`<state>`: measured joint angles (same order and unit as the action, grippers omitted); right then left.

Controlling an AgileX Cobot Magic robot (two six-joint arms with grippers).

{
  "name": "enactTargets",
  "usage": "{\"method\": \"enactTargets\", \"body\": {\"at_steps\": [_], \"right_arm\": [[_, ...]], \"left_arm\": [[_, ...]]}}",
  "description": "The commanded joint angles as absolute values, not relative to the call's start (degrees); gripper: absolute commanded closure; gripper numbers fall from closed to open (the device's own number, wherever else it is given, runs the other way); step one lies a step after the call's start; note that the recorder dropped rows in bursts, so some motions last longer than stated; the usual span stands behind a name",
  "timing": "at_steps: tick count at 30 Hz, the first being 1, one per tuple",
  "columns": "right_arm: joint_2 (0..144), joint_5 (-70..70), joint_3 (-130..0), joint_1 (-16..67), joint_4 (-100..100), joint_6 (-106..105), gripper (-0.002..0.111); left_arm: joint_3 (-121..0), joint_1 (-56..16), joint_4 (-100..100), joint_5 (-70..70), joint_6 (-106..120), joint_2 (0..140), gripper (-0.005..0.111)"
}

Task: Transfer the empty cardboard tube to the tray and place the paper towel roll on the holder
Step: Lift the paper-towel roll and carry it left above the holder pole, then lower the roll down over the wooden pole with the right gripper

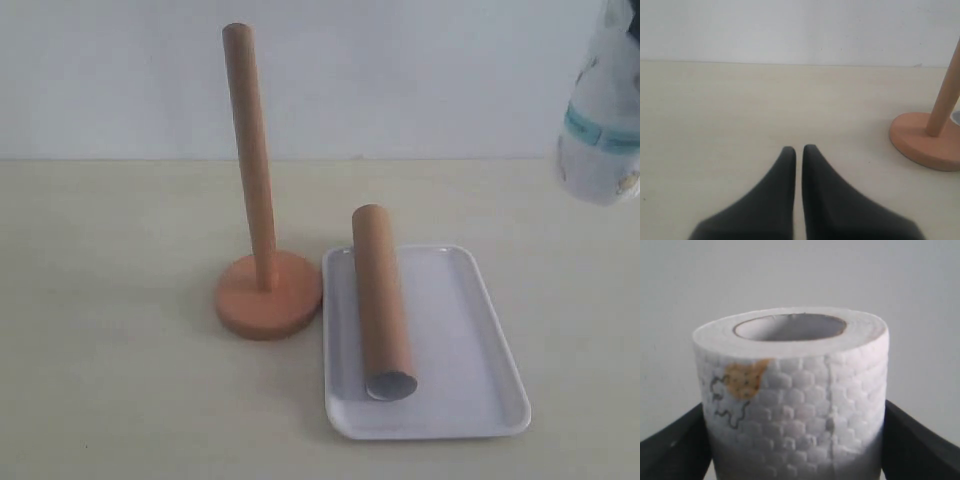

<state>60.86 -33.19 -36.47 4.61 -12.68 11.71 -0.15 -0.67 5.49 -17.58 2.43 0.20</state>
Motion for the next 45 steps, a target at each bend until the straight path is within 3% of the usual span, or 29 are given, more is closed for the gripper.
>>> {"method": "enactTargets", "body": {"at_steps": [1,4,9,15,22,35,45], "right_arm": [[53.73,-31.96,-44.24,4.54,-22.99,28.08,0.108],[54.46,-32.62,-51.68,4.65,-44.59,50.86,0.108],[55.32,-36.07,-59.80,6.26,-54.43,64.70,0.108],[65.65,-20.69,-74.48,27.94,-62.70,63.34,0.108],[76.31,-8.38,-85.68,39.31,-62.70,59.56,0.108],[89.87,-7.04,-96.99,41.18,-62.02,60.04,0.108],[92.70,-4.52,-97.92,41.18,-62.02,61.57,0.108]], "left_arm": [[0.00,-0.63,5.79,-17.57,1.99,0.00,0.103],[0.00,-0.63,5.79,-17.57,1.99,0.00,0.103],[0.00,-0.63,5.79,-17.57,1.99,0.00,0.103],[0.00,-0.63,5.79,-17.57,1.99,0.00,0.103],[0.00,-0.63,5.79,-17.57,1.99,0.00,0.103],[0.00,-0.63,5.79,-17.57,1.99,0.00,0.103],[0.00,-0.63,5.79,-17.57,1.99,0.00,0.103]]}}
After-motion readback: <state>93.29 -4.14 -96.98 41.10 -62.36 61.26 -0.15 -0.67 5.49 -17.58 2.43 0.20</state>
